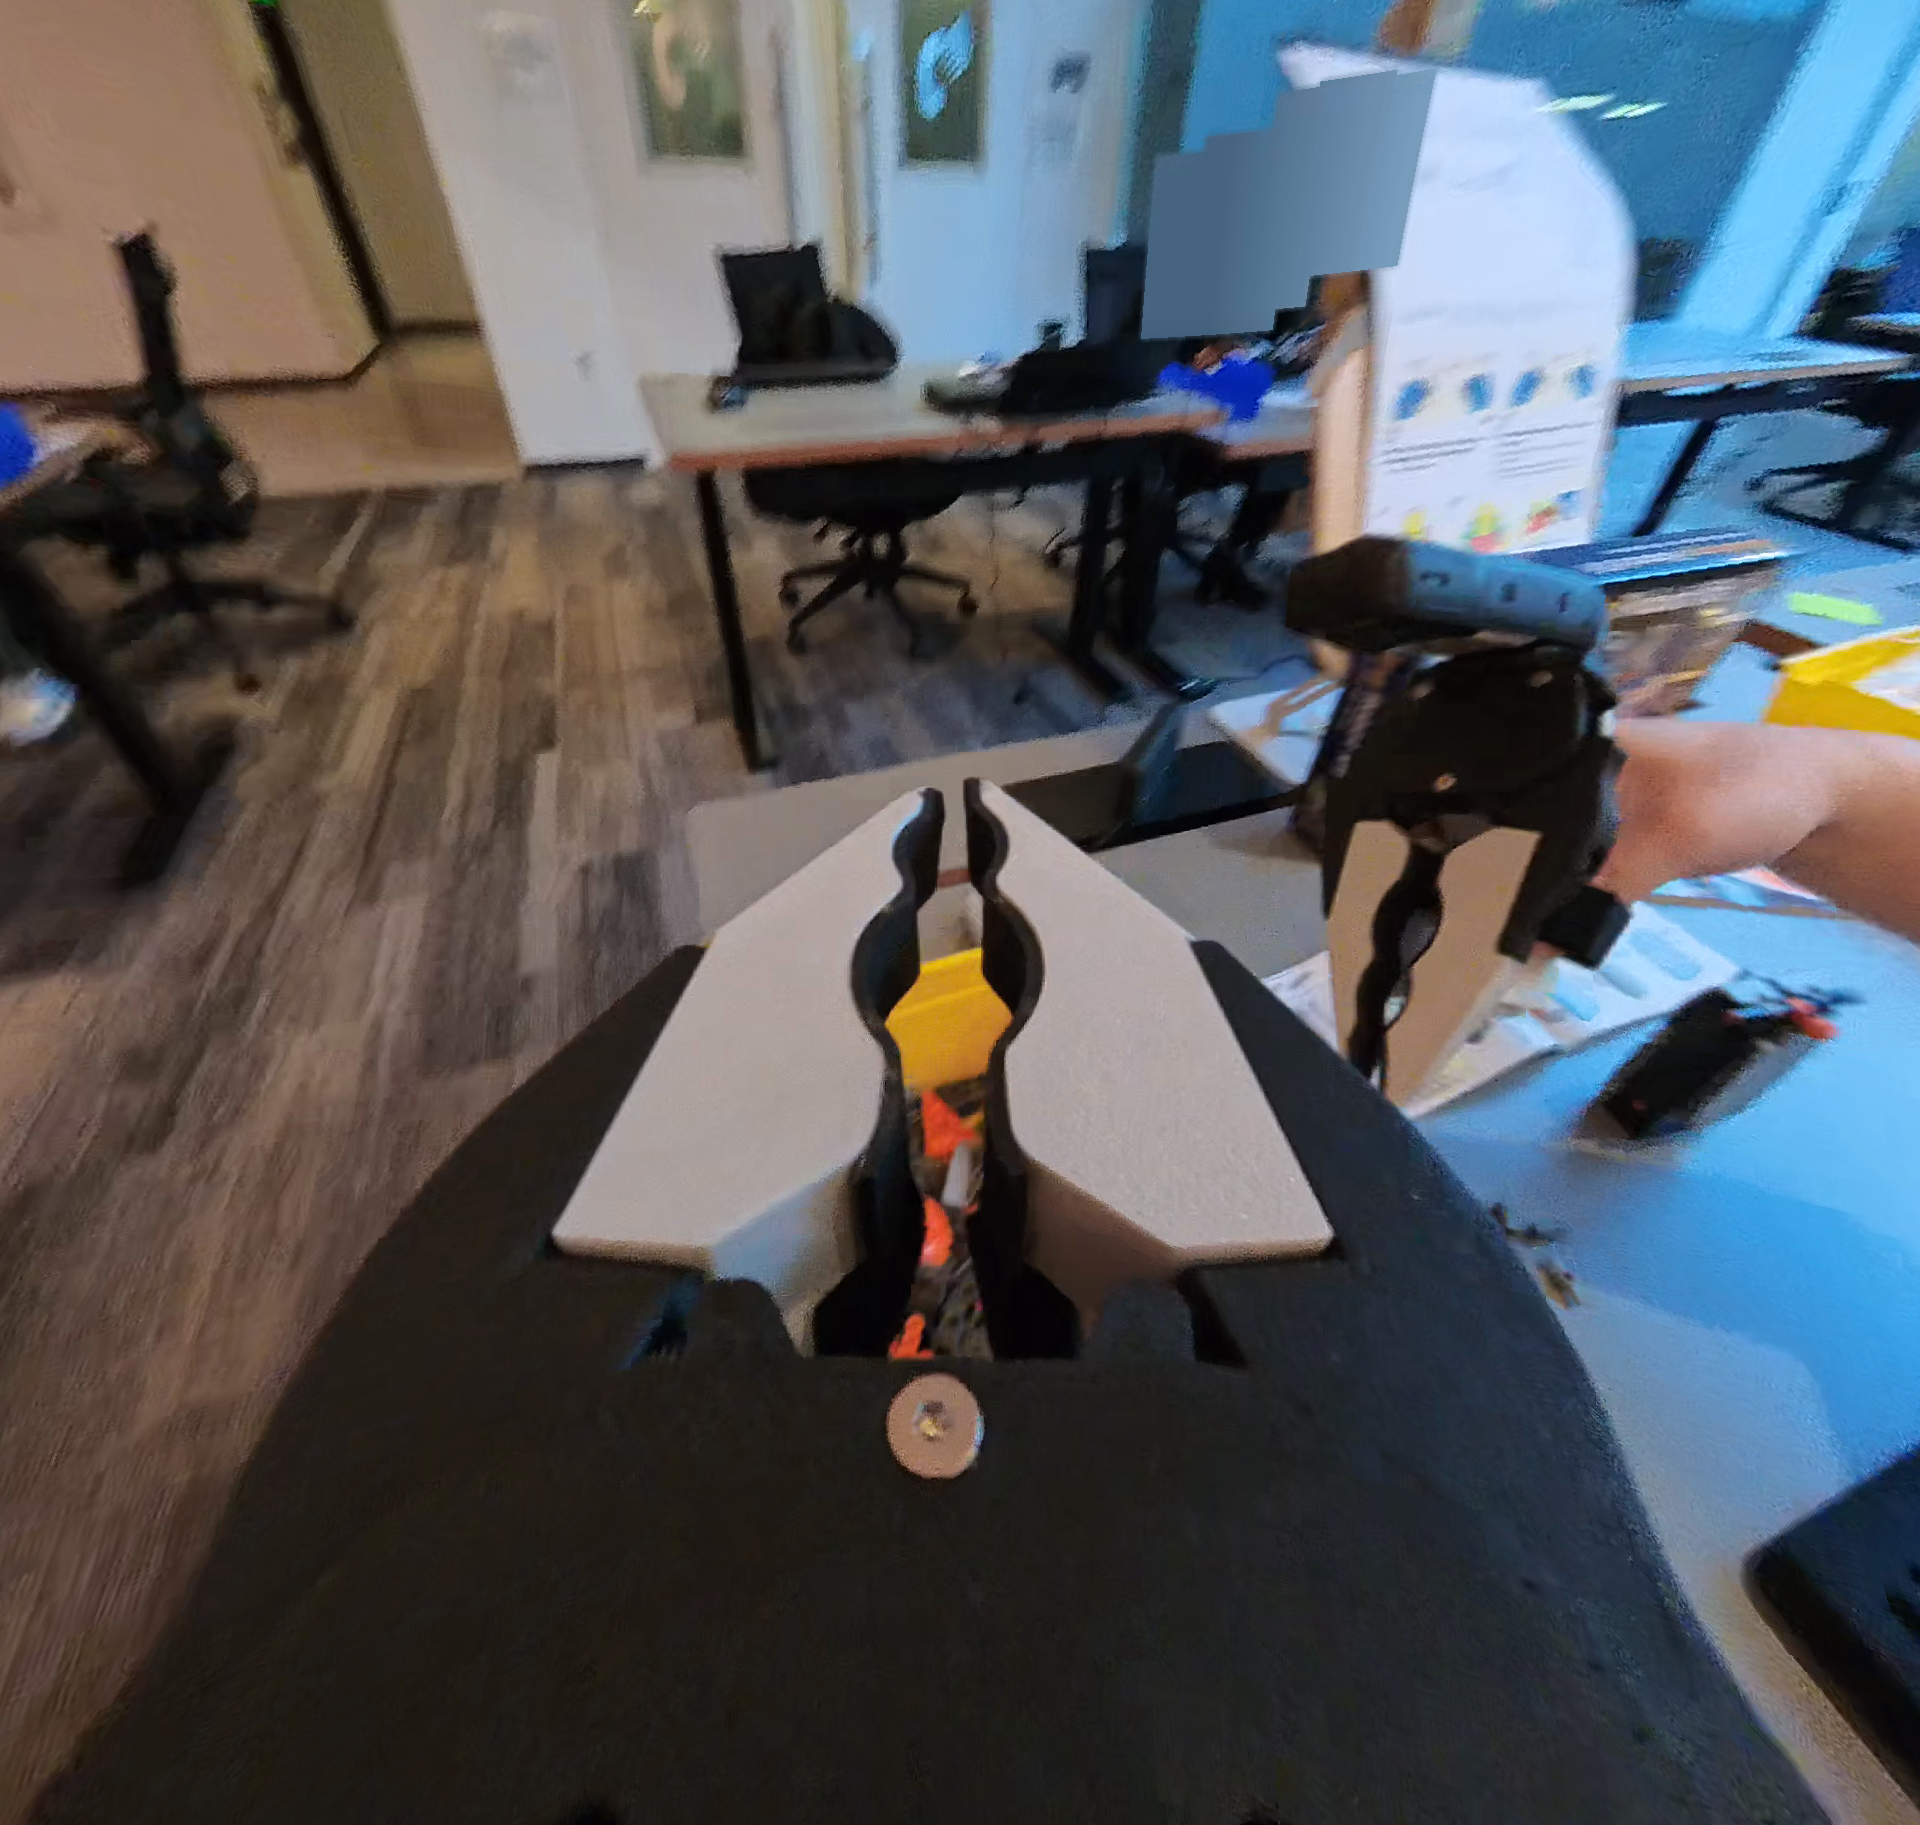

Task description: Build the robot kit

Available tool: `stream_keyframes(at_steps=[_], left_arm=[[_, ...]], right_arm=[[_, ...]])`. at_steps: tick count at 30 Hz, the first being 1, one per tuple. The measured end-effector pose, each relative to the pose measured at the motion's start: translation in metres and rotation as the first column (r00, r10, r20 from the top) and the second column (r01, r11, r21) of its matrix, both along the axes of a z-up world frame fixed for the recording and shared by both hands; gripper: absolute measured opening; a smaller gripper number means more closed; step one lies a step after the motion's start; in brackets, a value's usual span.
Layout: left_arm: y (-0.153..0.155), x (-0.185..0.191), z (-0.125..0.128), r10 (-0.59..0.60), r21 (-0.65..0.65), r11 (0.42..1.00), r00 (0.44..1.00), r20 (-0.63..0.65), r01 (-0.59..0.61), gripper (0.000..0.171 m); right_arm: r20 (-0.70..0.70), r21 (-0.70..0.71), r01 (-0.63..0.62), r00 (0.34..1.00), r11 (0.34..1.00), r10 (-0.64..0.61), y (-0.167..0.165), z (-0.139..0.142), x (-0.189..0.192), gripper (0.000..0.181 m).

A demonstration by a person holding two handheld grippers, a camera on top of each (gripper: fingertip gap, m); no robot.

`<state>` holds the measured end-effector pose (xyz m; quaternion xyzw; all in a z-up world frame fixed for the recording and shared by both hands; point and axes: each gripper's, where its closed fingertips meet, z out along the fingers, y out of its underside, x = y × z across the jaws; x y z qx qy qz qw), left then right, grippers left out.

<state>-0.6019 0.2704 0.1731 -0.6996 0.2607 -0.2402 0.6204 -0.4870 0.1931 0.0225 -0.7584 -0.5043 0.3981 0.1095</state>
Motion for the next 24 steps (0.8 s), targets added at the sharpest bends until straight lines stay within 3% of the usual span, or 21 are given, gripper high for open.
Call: stream_keyframes(at_steps=[3, 5, 9, 11, 15, 18, 20, 24], left_arm=[[-0.022, 0.031, 0.013, -0.105, 0.048, 0.994, 0.993, 0.050, 0.102, 0.008], [-0.039, 0.058, 0.018, -0.179, 0.066, 0.982, 0.981, 0.072, 0.175, 0.022], [-0.081, 0.112, 0.017, -0.304, 0.130, 0.946, 0.952, 0.025, 0.298, 0.039], [-0.102, 0.136, 0.006, -0.324, 0.151, 0.936, 0.946, 0.014, 0.319, 0.045], [-0.147, 0.178, -0.047, -0.297, 0.167, 0.942, 0.955, 0.005, 0.292, 0.054], [-0.165, 0.196, -0.107, -0.168, 0.164, 0.971, 0.985, -0.036, 0.172, 0.057], [-0.175, 0.208, -0.150, -0.112, 0.107, 0.987, 0.990, -0.091, 0.121, 0.056], [-0.201, 0.239, -0.217, -0.157, -0.035, 0.987, 0.972, -0.175, 0.154, 0.058]], right_arm=[[-0.048, 0.186, 0.149, 0.989, 0.971, -0.143, -0.040, 0.034, 0.057, 0.005], [-0.103, 0.337, 0.301, 0.954, 0.892, -0.282, -0.062, 0.048, 0.106, 0.005], [-0.236, 0.540, 0.524, 0.845, 0.658, -0.479, -0.112, 0.037, 0.195, 0.005], [-0.304, 0.511, 0.593, 0.802, 0.622, -0.515, -0.134, 0.020, 0.216, 0.005], [-0.287, 0.525, 0.588, 0.803, 0.615, -0.523, -0.146, -0.032, 0.226, 0.005], [-0.233, 0.625, 0.530, 0.827, 0.573, -0.511, -0.137, -0.061, 0.220, 0.006], [-0.219, 0.666, 0.494, 0.846, 0.559, -0.486, -0.131, -0.075, 0.210, 0.006], [-0.246, 0.647, 0.498, 0.853, 0.578, -0.460, -0.125, -0.098, 0.196, 0.006]])
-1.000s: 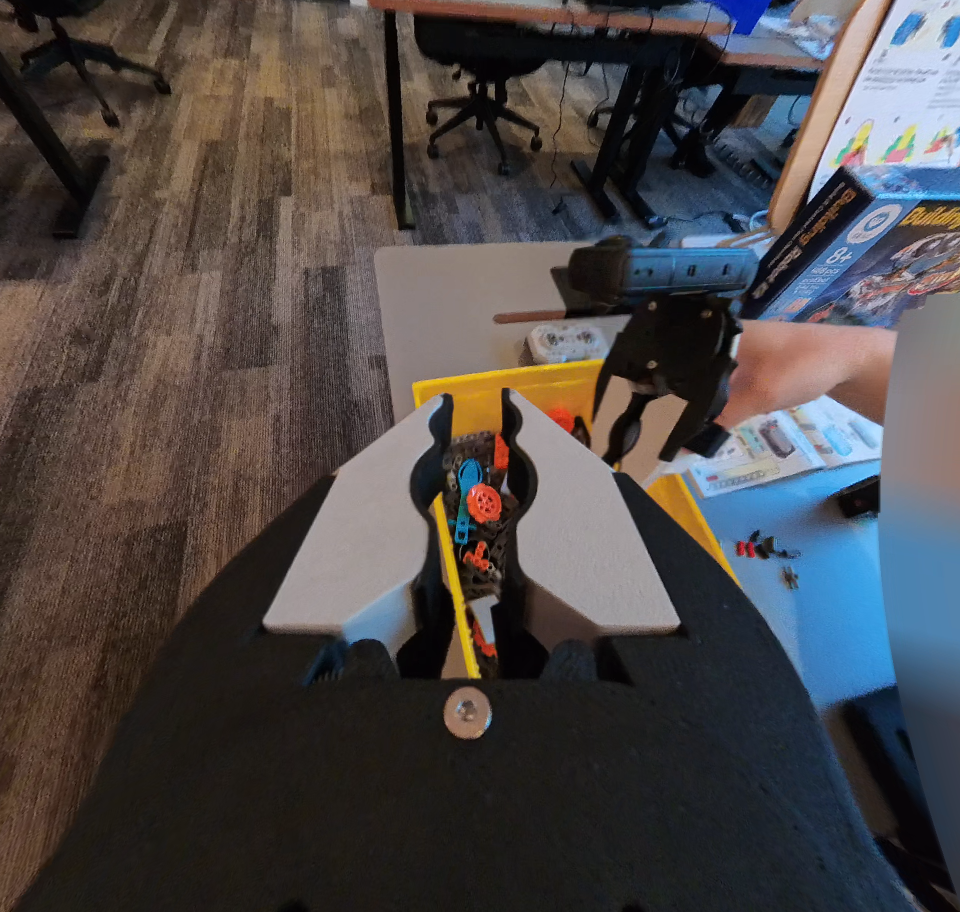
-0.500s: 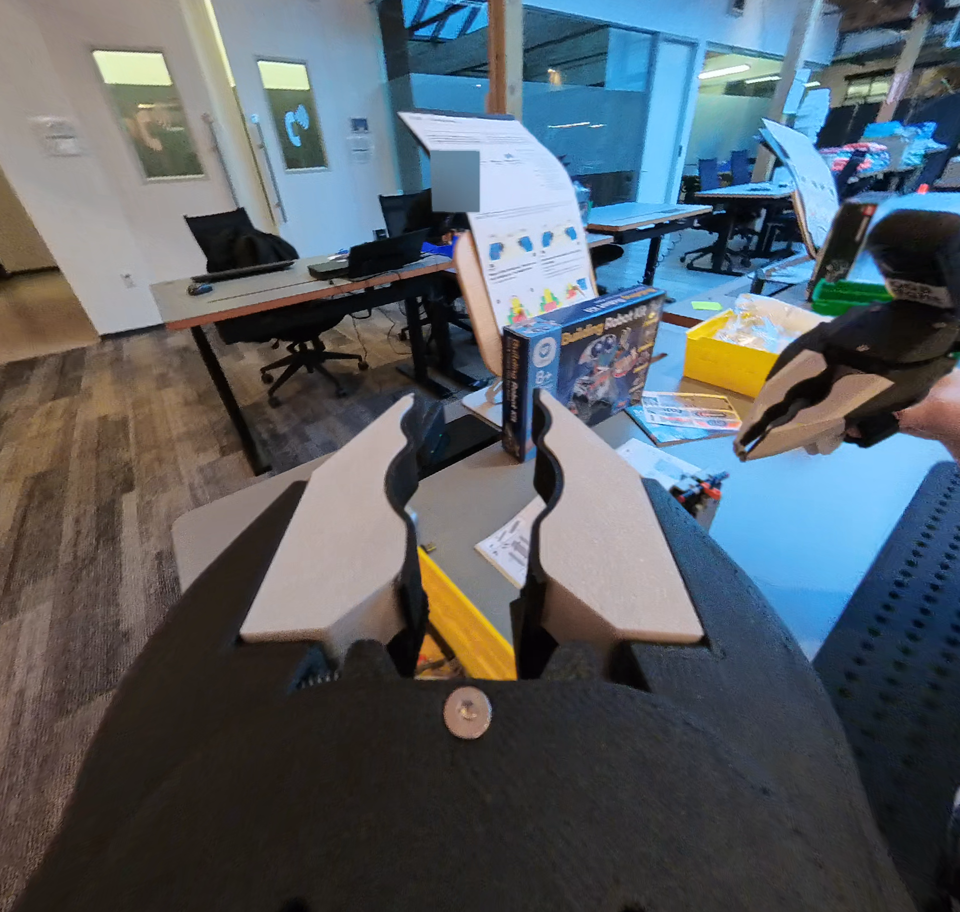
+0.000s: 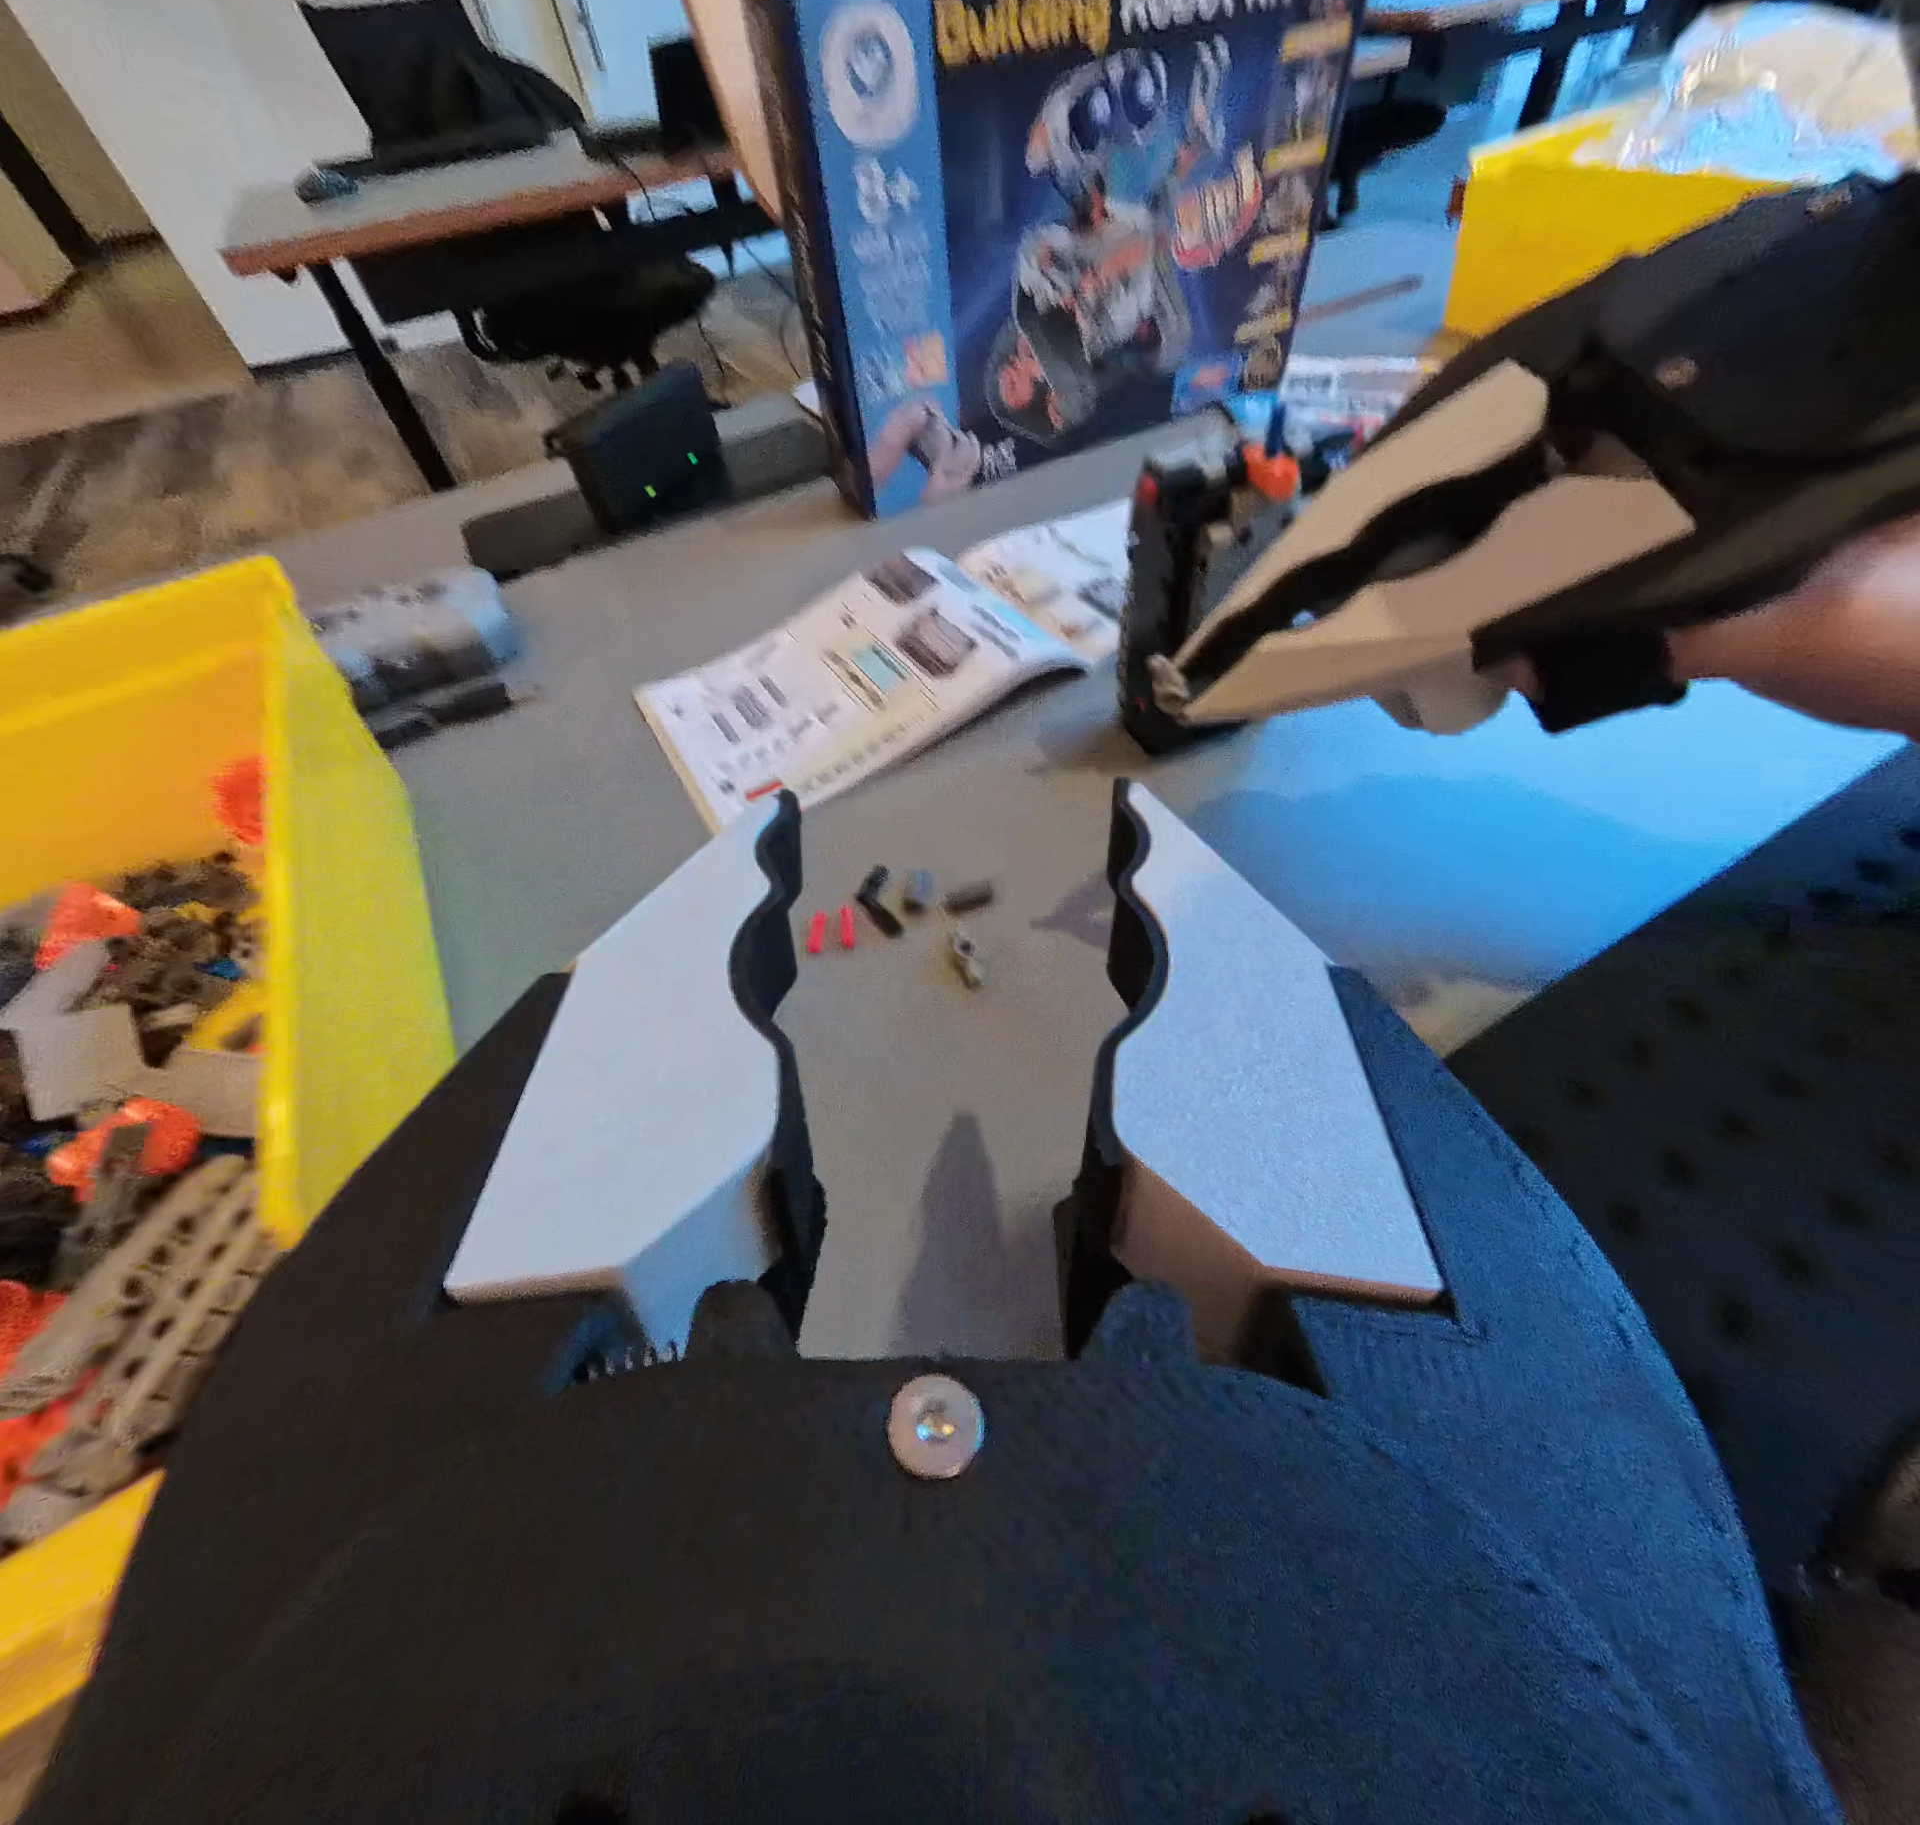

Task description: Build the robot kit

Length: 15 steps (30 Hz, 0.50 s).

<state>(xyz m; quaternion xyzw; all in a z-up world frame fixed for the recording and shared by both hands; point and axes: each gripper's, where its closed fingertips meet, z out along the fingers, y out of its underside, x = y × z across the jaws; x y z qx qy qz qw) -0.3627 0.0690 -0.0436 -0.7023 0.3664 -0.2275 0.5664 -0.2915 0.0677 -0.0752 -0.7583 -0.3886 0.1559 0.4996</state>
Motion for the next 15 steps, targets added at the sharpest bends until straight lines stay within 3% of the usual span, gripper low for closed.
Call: stream_keyframes(at_steps=[4, 6, 9, 15], left_arm=[[-0.007, 0.014, -0.031, -0.017, -0.015, 1.000, 0.997, -0.074, 0.016, 0.046], [-0.016, 0.026, -0.043, -0.102, -0.140, 0.985, 0.995, -0.018, 0.098, 0.034], [-0.017, 0.036, -0.050, -0.180, -0.266, 0.943, 0.979, 0.094, 0.199, 0.030], [0.008, 0.027, -0.072, -0.155, -0.130, 0.981, 0.982, -0.108, 0.141, 0.039]], right_arm=[[-0.122, -0.077, -0.016, 0.992, 0.997, 0.007, -0.003, -0.009, -0.009, 0.006], [-0.117, -0.067, 0.018, 0.993, 0.998, -0.025, 0.000, -0.013, -0.004, 0.006], [-0.161, -0.099, 0.030, 0.986, 0.995, -0.045, 0.001, -0.019, -0.003, 0.005], [-0.037, -0.191, 0.082, 0.995, 0.978, -0.091, 0.011, -0.054, 0.001, 0.006]])
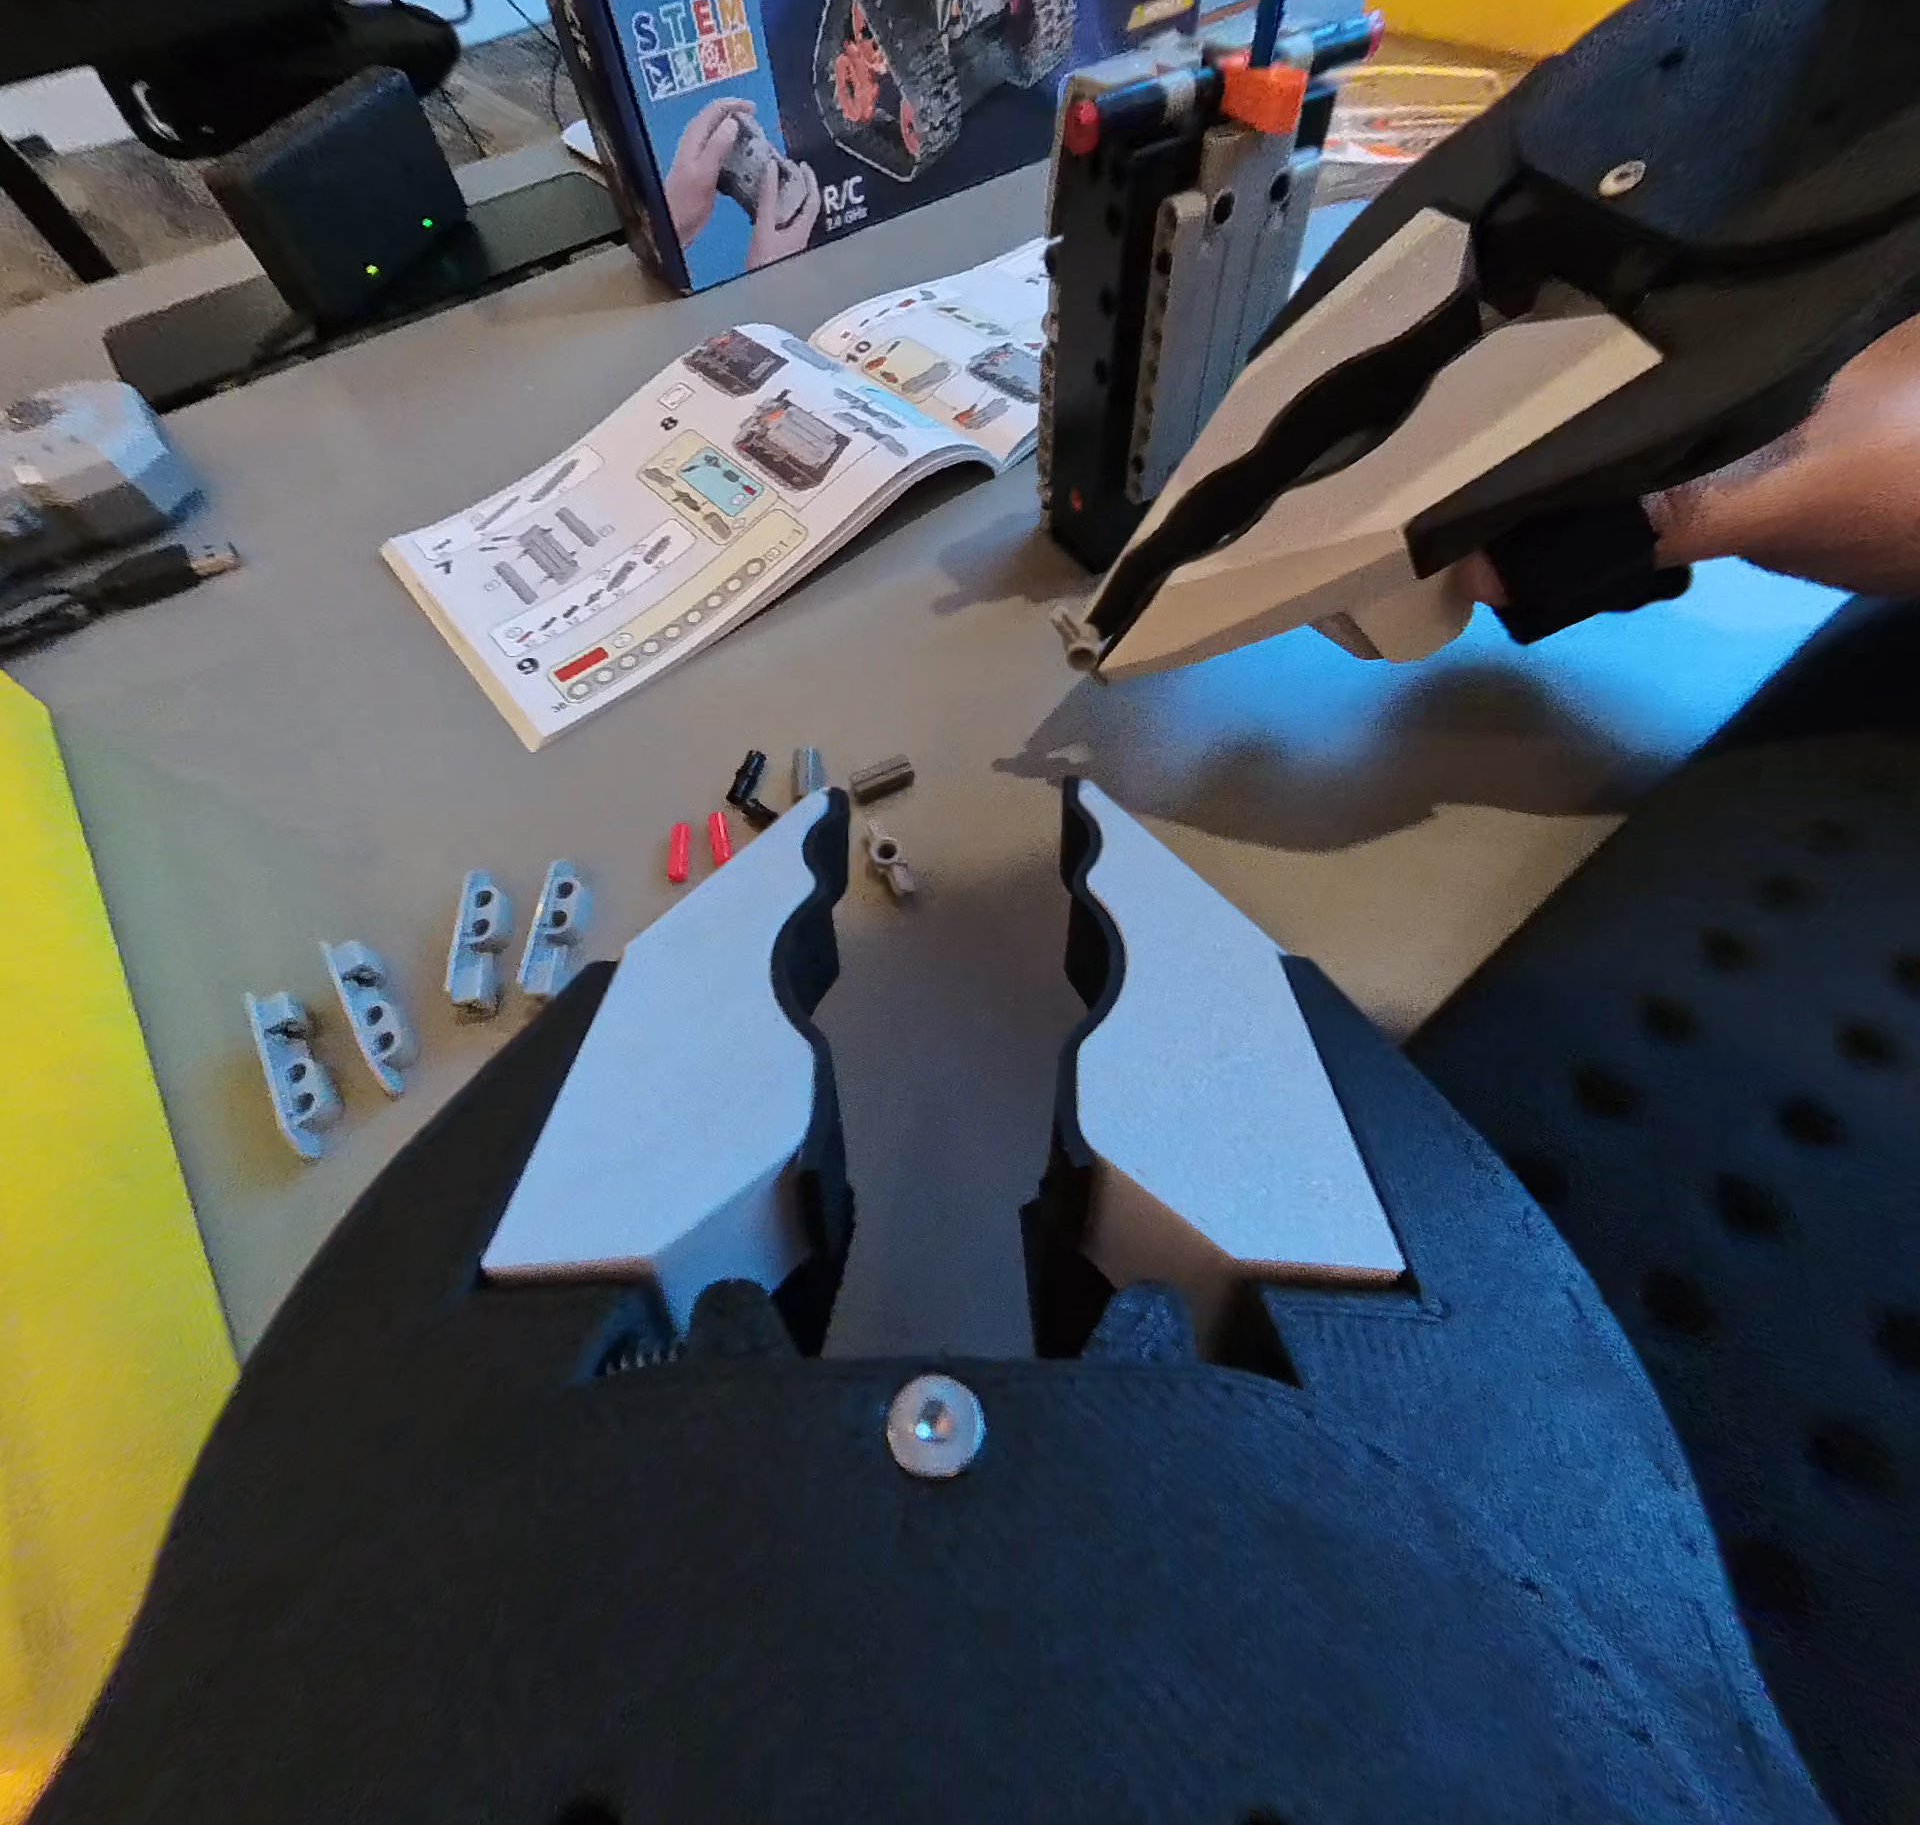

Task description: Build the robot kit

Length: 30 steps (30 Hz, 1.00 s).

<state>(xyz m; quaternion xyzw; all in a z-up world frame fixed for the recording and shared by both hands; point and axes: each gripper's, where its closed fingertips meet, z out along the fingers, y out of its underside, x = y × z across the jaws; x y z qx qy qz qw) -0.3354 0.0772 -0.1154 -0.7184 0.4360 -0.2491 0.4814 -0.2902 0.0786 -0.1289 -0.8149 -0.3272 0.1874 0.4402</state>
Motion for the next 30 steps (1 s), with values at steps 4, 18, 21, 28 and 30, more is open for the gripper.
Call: stream_keyframes(at_steps=[4, 18, 21, 28, 30], left_arm=[[0.008, 0.000, -0.002, 0.032, 0.019, 0.999, 0.999, -0.007, -0.032, 0.039], [0.024, -0.029, 0.032, 0.133, 0.061, 0.987, 0.964, 0.228, -0.150, 0.042], [0.025, -0.029, 0.031, 0.130, 0.042, 0.989, 0.964, 0.233, -0.143, 0.043], [0.022, -0.027, 0.030, 0.108, 0.047, 0.991, 0.968, 0.225, -0.121, 0.044], [0.022, -0.027, 0.030, 0.110, 0.053, 0.991, 0.970, 0.217, -0.124, 0.045]], right_arm=[[0.038, -0.043, -0.014, 0.999, 0.999, 0.015, 0.007, -0.010, -0.013, 0.006], [0.005, -0.181, 0.007, 1.000, 0.983, -0.006, 0.015, -0.027, -0.030, 0.007], [0.012, -0.192, 0.009, 1.000, 0.981, -0.007, 0.017, -0.028, -0.032, 0.006], [0.019, -0.202, 0.006, 1.000, 0.979, -0.003, 0.016, -0.030, -0.034, 0.009], [0.023, -0.189, 0.006, 1.000, 0.982, -0.002, 0.017, -0.029, -0.034, 0.015]])
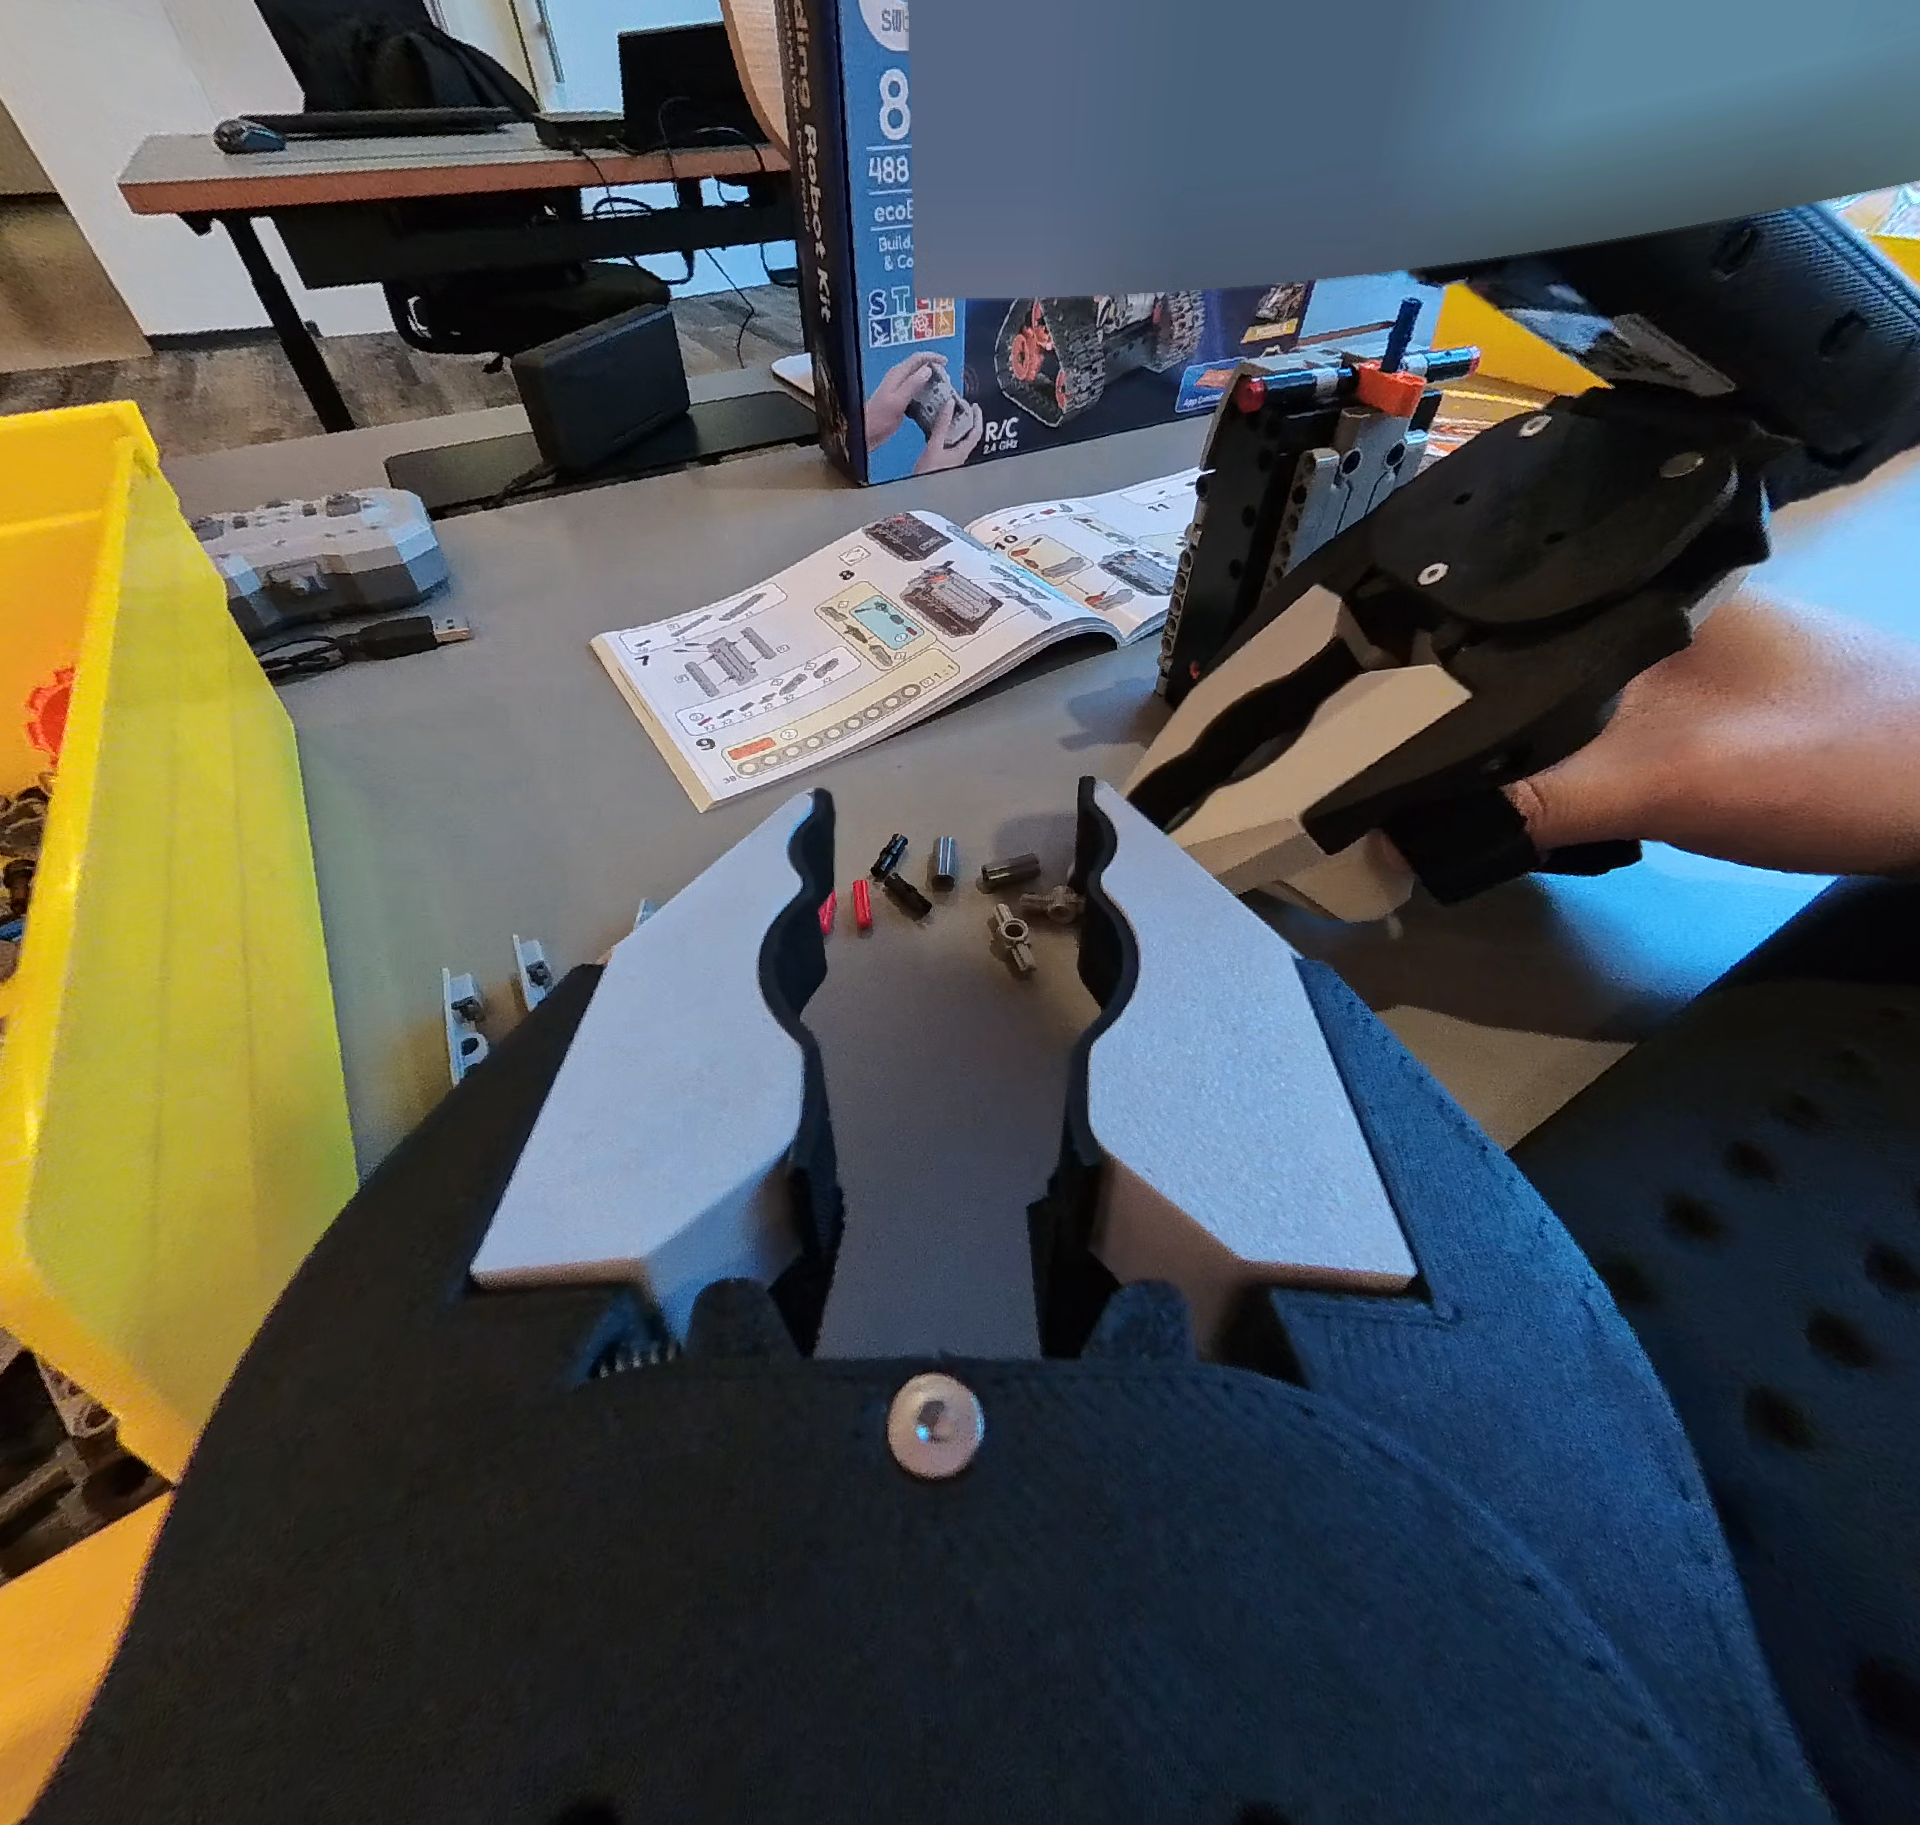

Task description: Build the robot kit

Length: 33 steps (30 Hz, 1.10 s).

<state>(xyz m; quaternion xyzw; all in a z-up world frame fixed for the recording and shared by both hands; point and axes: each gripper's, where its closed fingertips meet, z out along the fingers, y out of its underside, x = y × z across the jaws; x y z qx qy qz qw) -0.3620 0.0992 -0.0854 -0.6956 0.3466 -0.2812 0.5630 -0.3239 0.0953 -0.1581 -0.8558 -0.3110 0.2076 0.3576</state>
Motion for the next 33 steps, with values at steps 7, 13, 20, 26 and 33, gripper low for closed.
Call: stream_keyframes(at_steps=[7, 13, 20, 26, 33], left_arm=[[0.002, -0.003, 0.004, 0.015, 0.015, 1.000, 1.000, 0.023, -0.015, 0.045], [0.006, -0.007, 0.008, 0.041, 0.036, 0.998, 0.998, 0.046, -0.043, 0.044], [0.006, -0.003, 0.004, 0.039, 0.039, 0.998, 0.999, 0.006, -0.039, 0.049], [0.006, -0.002, 0.001, 0.044, 0.046, 0.998, 0.999, -0.022, -0.043, 0.052], [0.006, -0.001, 0.001, 0.043, 0.048, 0.998, 0.999, -0.027, -0.042, 0.054]], right_arm=[[-0.089, 0.171, 0.024, 0.996, 0.985, -0.009, 0.002, 0.041, 0.004, 0.013], [-0.245, 0.376, 0.114, 0.969, 0.920, -0.020, -0.004, 0.097, 0.023, 0.002], [-0.317, 0.491, 0.199, 0.948, 0.848, -0.039, -0.004, 0.131, 0.042, 0.000], [-0.321, 0.530, 0.197, 0.947, 0.825, -0.020, -0.006, 0.141, 0.046, 0.008], [-0.299, 0.567, 0.153, 0.954, 0.810, 0.030, -0.012, 0.146, 0.039, 0.013]])
